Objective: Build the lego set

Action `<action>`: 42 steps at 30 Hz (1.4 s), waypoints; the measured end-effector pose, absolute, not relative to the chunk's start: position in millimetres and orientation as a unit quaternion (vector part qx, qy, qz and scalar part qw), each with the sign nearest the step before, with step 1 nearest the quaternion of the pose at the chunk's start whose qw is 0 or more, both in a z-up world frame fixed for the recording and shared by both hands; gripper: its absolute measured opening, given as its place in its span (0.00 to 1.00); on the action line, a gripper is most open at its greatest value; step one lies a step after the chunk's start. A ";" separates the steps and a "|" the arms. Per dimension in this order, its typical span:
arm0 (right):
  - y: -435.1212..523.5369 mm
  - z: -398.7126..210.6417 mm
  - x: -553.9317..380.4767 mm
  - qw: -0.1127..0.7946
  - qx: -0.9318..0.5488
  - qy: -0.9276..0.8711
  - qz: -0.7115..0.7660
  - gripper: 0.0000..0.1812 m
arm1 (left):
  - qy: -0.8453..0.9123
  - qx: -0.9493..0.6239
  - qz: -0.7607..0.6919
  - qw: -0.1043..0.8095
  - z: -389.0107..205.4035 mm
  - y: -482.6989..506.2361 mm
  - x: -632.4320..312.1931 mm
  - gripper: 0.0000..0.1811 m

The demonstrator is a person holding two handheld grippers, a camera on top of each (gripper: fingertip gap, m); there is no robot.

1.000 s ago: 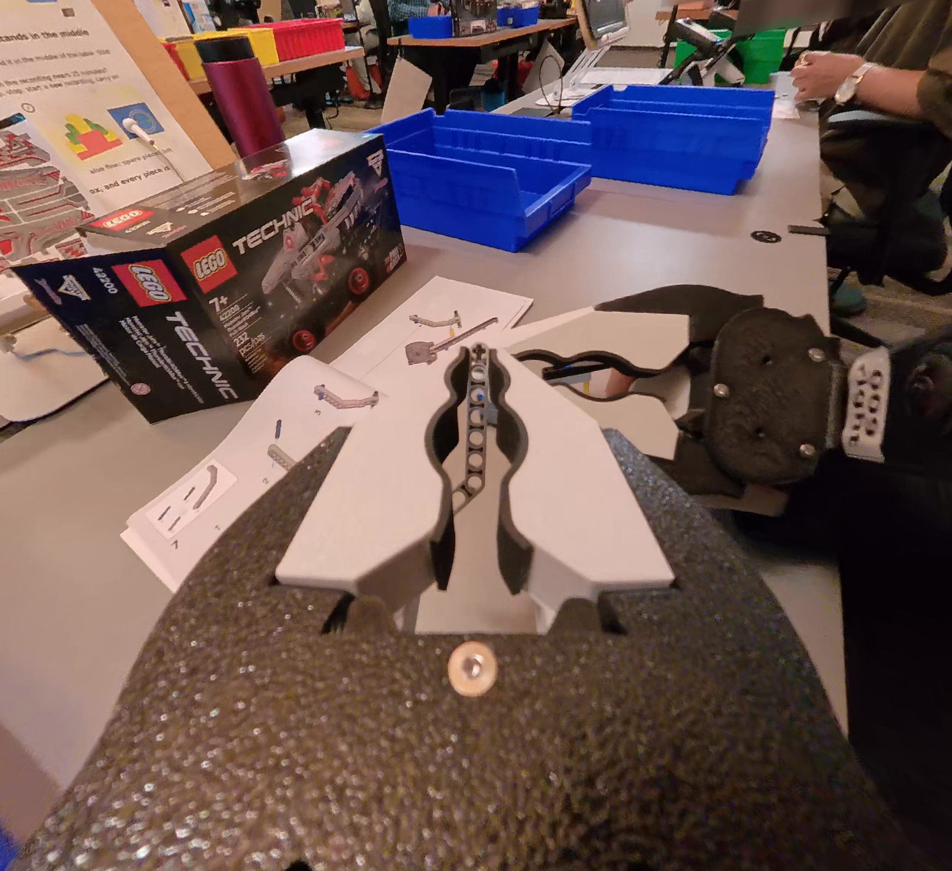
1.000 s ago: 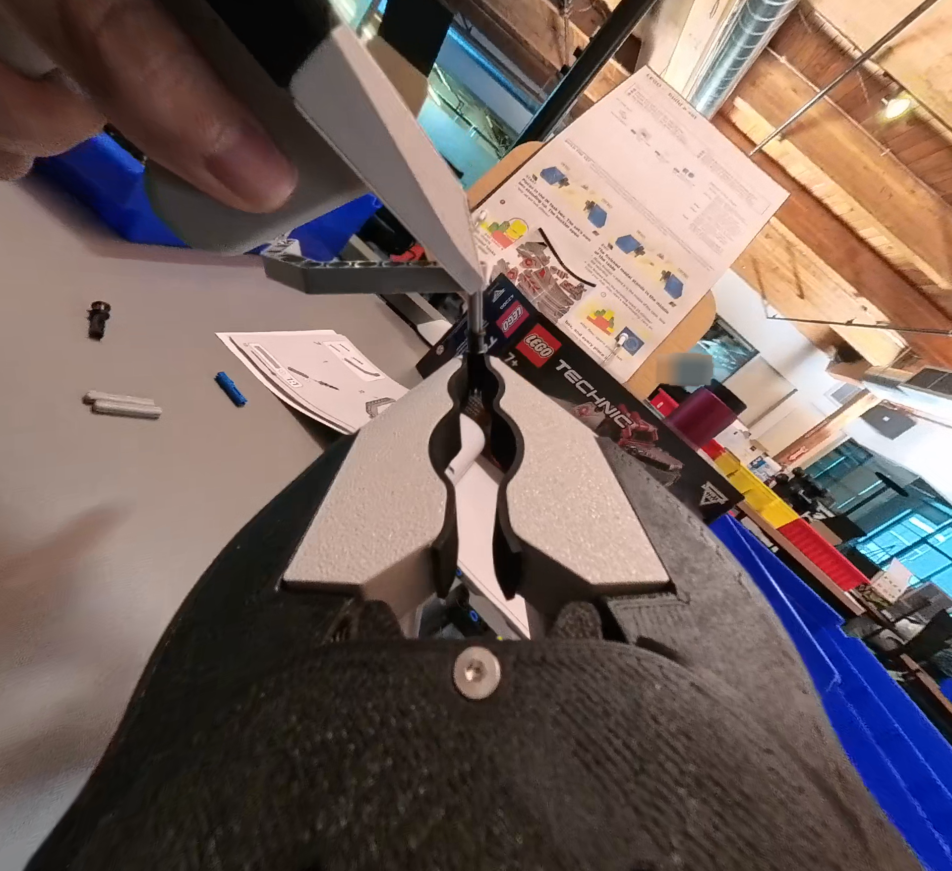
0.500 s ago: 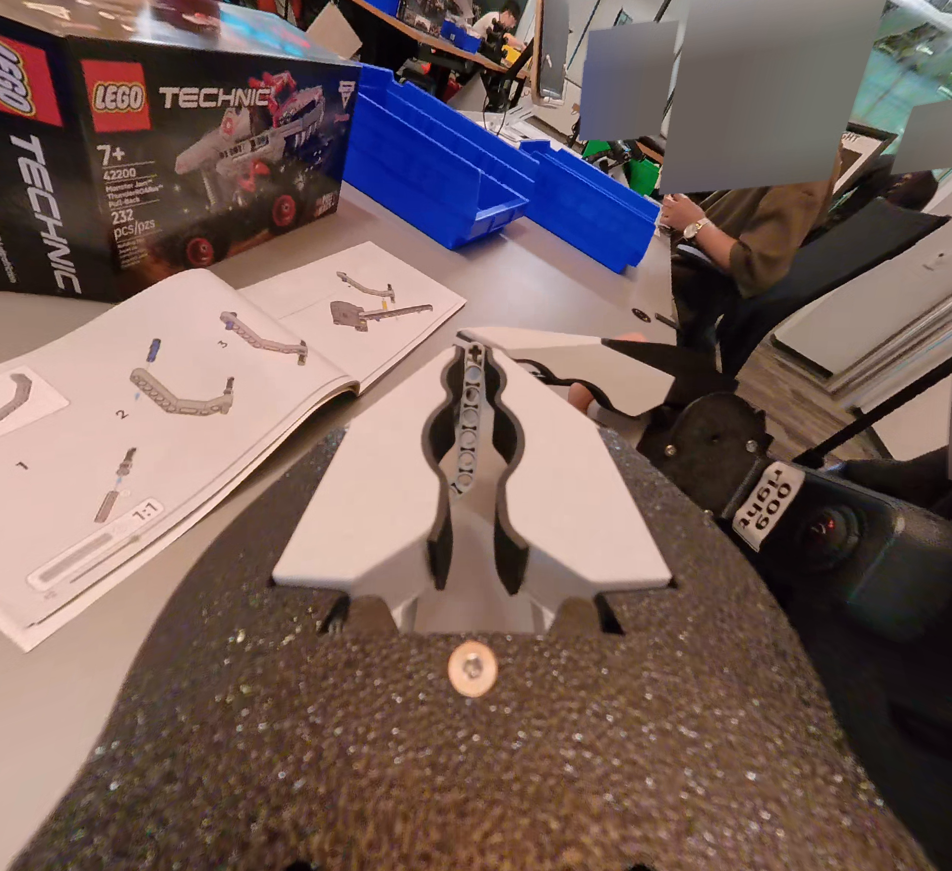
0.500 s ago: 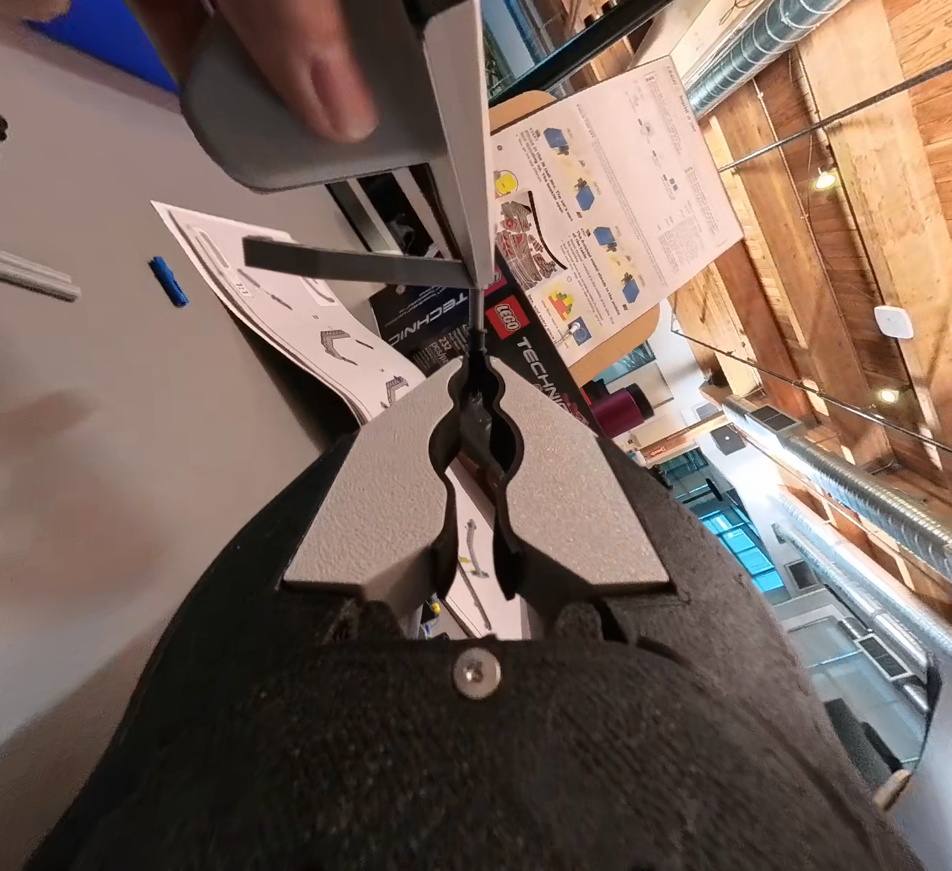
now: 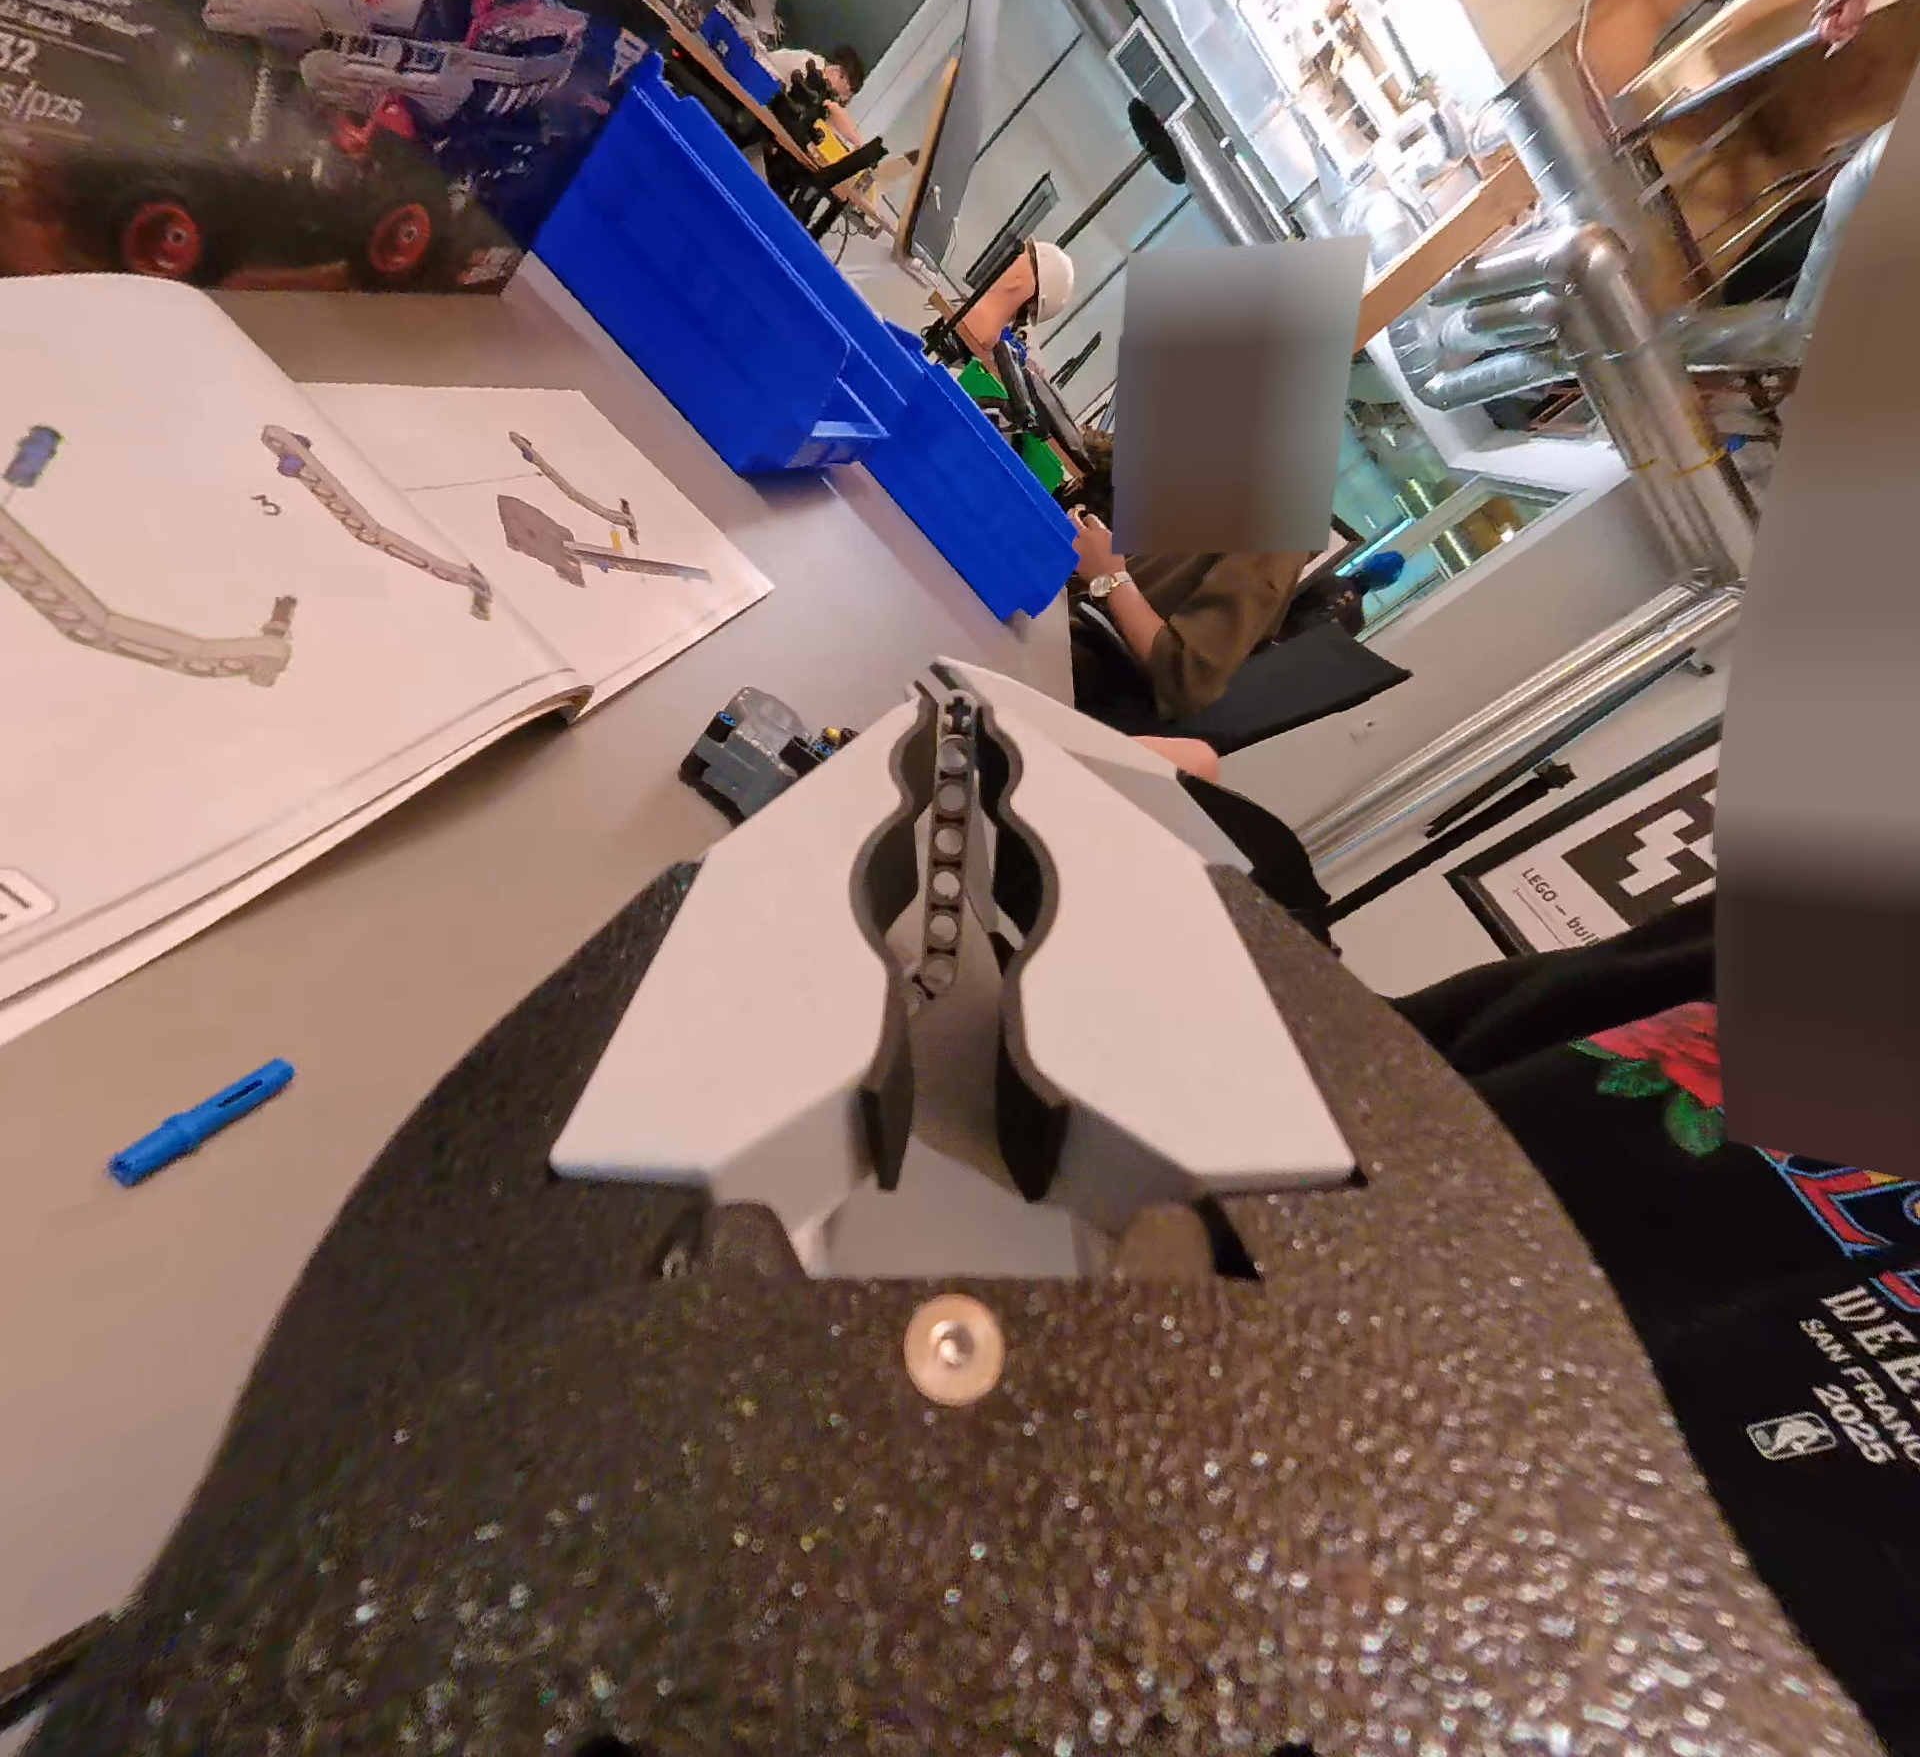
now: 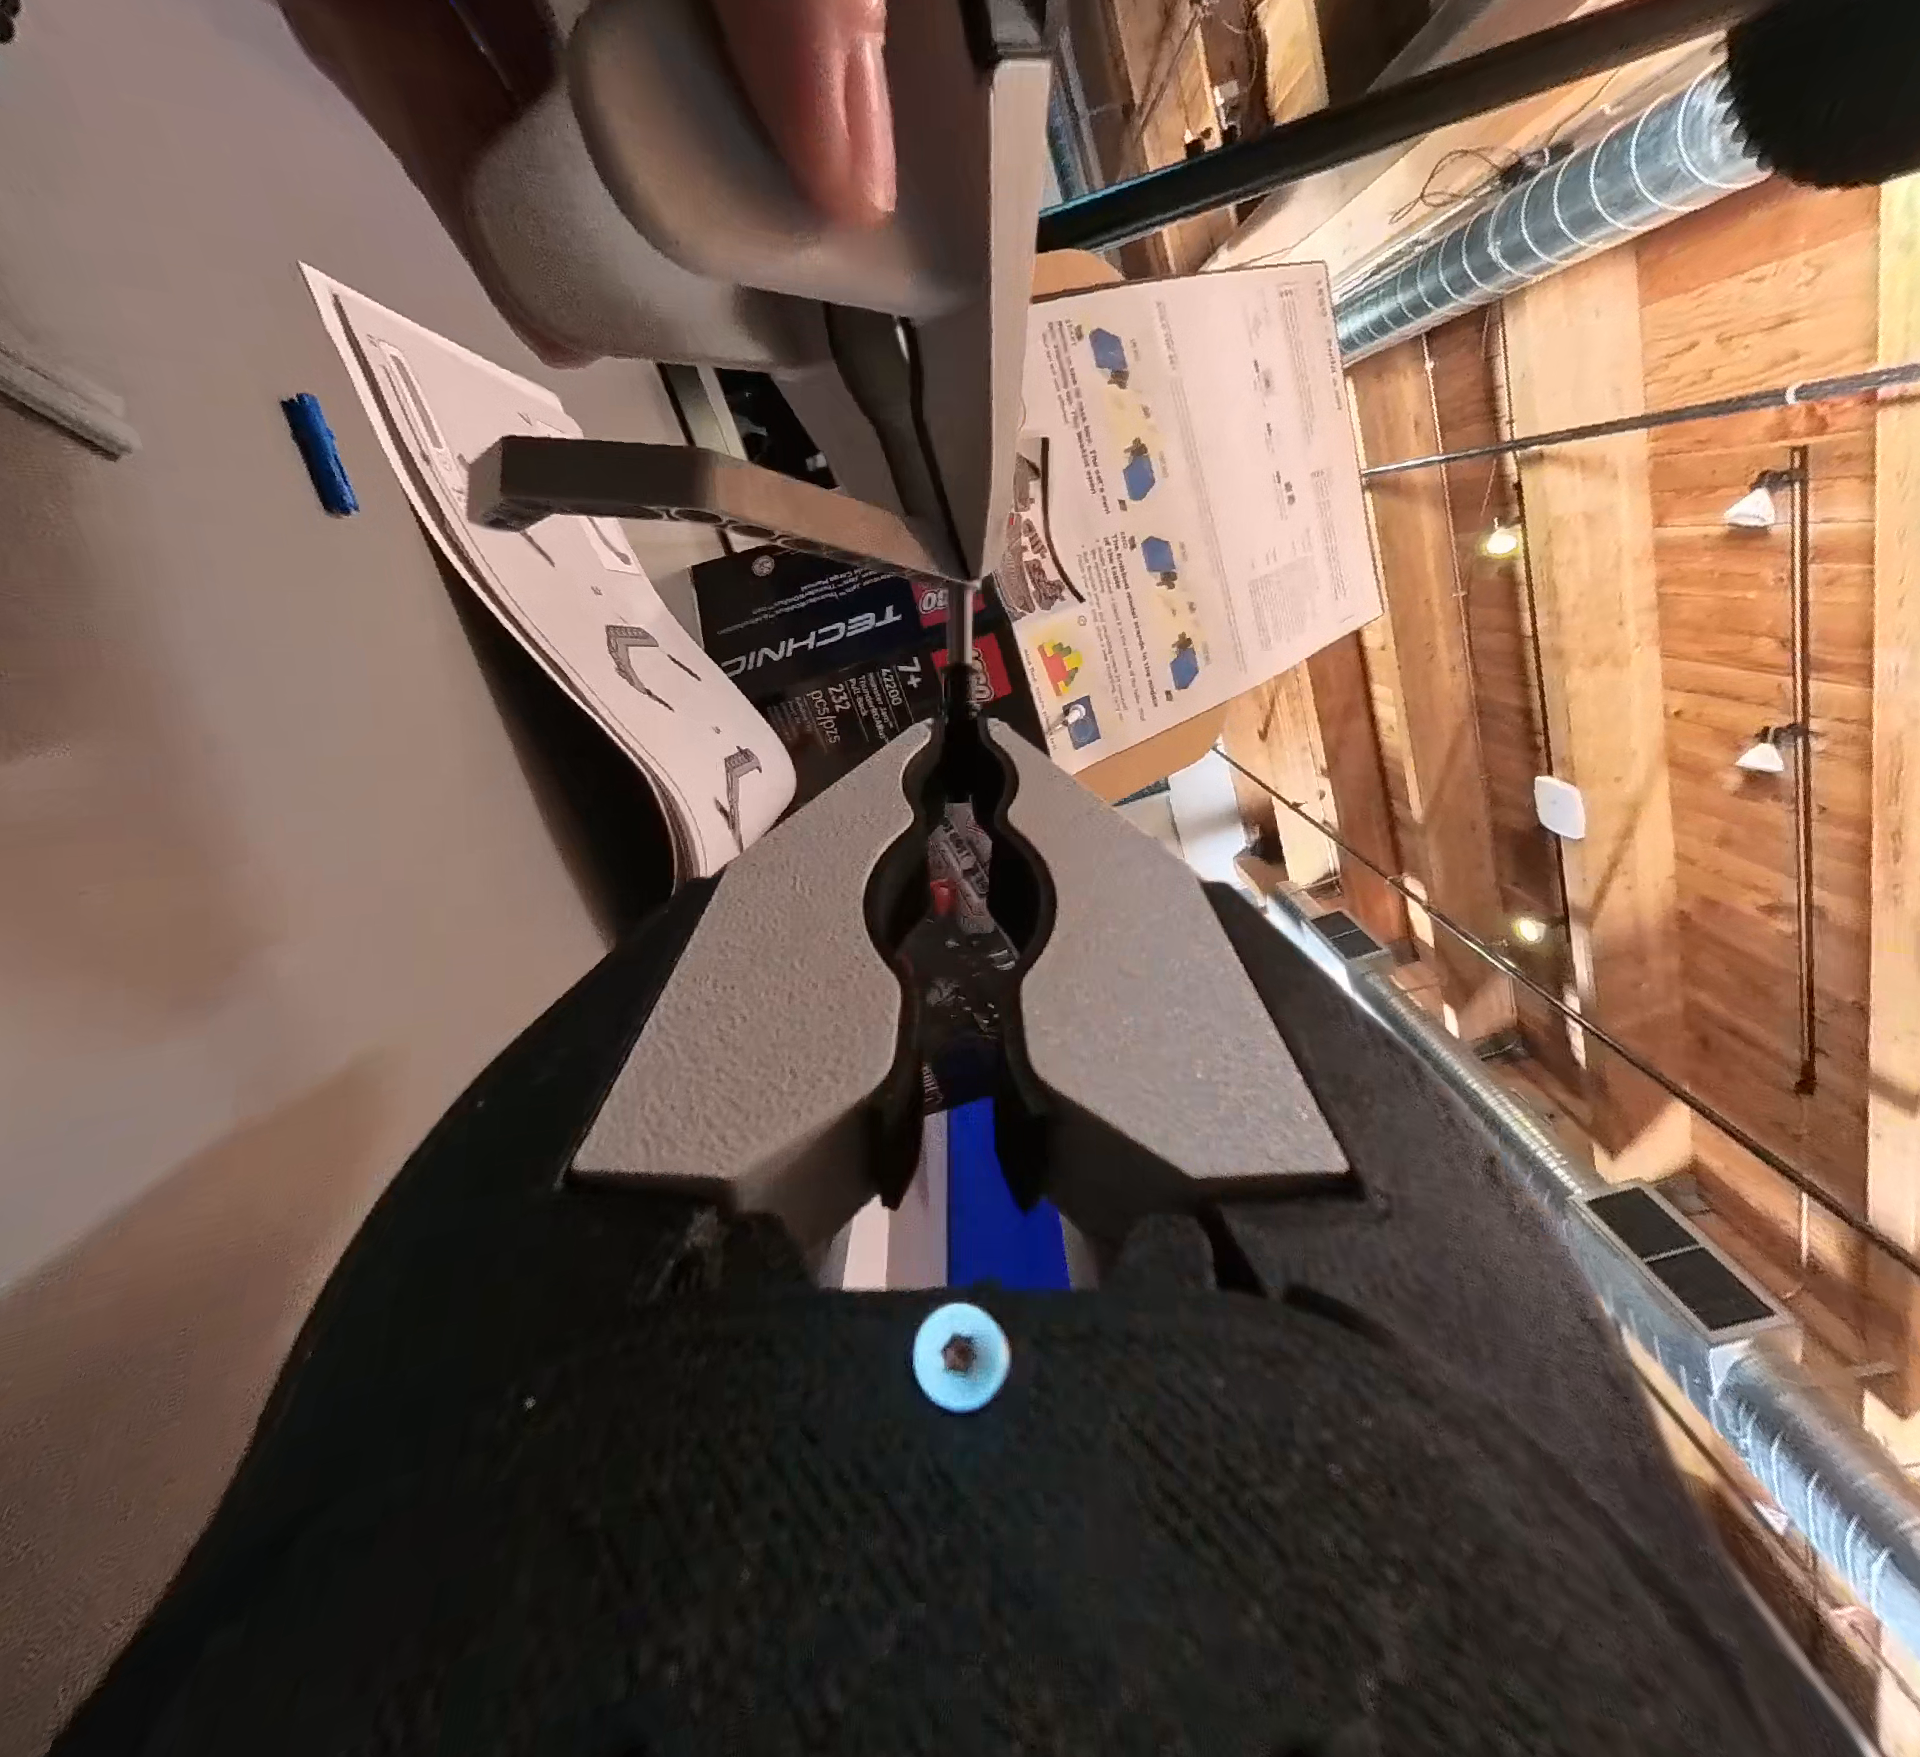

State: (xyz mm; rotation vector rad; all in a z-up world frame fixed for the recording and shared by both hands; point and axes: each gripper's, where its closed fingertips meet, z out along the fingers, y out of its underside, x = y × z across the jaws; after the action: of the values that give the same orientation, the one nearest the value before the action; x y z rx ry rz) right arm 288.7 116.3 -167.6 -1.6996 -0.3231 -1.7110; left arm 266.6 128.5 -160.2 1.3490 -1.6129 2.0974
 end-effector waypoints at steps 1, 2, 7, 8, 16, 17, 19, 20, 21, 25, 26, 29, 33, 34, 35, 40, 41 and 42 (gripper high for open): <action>116.8 -168.1 288.7 0.341 -0.655 -0.129 -0.662 0.01 | -0.538 0.454 0.704 0.091 -161.1 129.0 266.7 0.03; 117.5 -169.0 288.4 0.338 -0.655 -0.135 -0.662 0.01 | -0.539 0.453 0.704 0.096 -162.5 129.6 266.4 0.03; 124.0 -176.3 283.7 0.341 -0.666 -0.159 -0.645 0.00 | -0.577 0.444 0.680 0.085 -171.1 134.6 263.0 0.03; 124.3 -176.9 283.3 0.342 -0.667 -0.160 -0.642 0.00 | -0.580 0.444 0.678 0.078 -171.3 134.8 263.0 0.03; 128.2 -174.6 278.2 0.364 -0.667 -0.159 -0.630 0.00 | -0.541 0.443 0.700 0.147 -170.1 130.0 259.3 0.03; 128.7 -175.4 278.0 0.360 -0.669 -0.160 -0.630 0.00 | -0.540 0.445 0.699 0.147 -172.1 127.7 260.0 0.03; 128.0 -179.9 281.7 0.360 -0.679 -0.151 -0.621 0.01 | -0.551 0.444 0.697 0.120 -174.6 126.3 263.0 0.03; 127.1 -177.7 281.3 0.375 -0.681 -0.141 -0.613 0.00 | -0.556 0.439 0.696 0.111 -172.6 125.3 262.9 0.03; 126.7 -176.4 280.7 0.388 -0.683 -0.132 -0.605 0.00 | -0.566 0.436 0.693 0.101 -171.5 124.6 262.7 0.03; 128.3 -177.5 278.7 0.402 -0.687 -0.129 -0.592 0.00 | -0.598 0.427 0.675 0.068 -173.5 122.9 260.9 0.03; 128.1 -177.9 278.6 0.403 -0.689 -0.125 -0.590 0.00 | -0.599 0.428 0.674 0.068 -174.3 122.2 261.2 0.03; 128.4 -182.1 280.2 0.395 -0.695 -0.126 -0.587 0.00 | -0.602 0.432 0.668 0.064 -178.1 122.3 262.3 0.03; 134.0 -185.2 278.5 0.465 -0.709 -0.091 -0.523 0.01 | -0.654 0.398 0.644 -0.008 -178.4 125.9 261.8 0.03; 135.9 -184.5 274.9 0.496 -0.708 -0.088 -0.495 0.02 | -0.675 0.376 0.634 -0.032 -176.5 126.9 259.4 0.03; 137.4 -182.1 270.1 0.529 -0.705 -0.085 -0.465 0.03 | -0.694 0.349 0.627 -0.060 -173.0 127.8 256.5 0.03; 145.7 -181.6 247.5 0.627 -0.717 -0.075 -0.297 0.07 | -0.786 0.201 0.553 -0.191 -168.3 133.4 238.8 0.03; 146.7 -184.6 245.5 0.625 -0.725 -0.078 -0.280 0.08 | -0.799 0.172 0.538 -0.209 -168.5 134.1 234.6 0.03; 147.8 -187.0 242.8 0.622 -0.731 -0.084 -0.266 0.08 | -0.809 0.139 0.524 -0.226 -168.9 134.1 229.8 0.03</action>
State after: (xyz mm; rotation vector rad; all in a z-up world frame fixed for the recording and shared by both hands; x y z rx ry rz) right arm 242.8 147.8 -187.0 -1.6799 -0.1934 -0.6105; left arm 229.8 134.1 -168.9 0.5145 -2.9892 1.9340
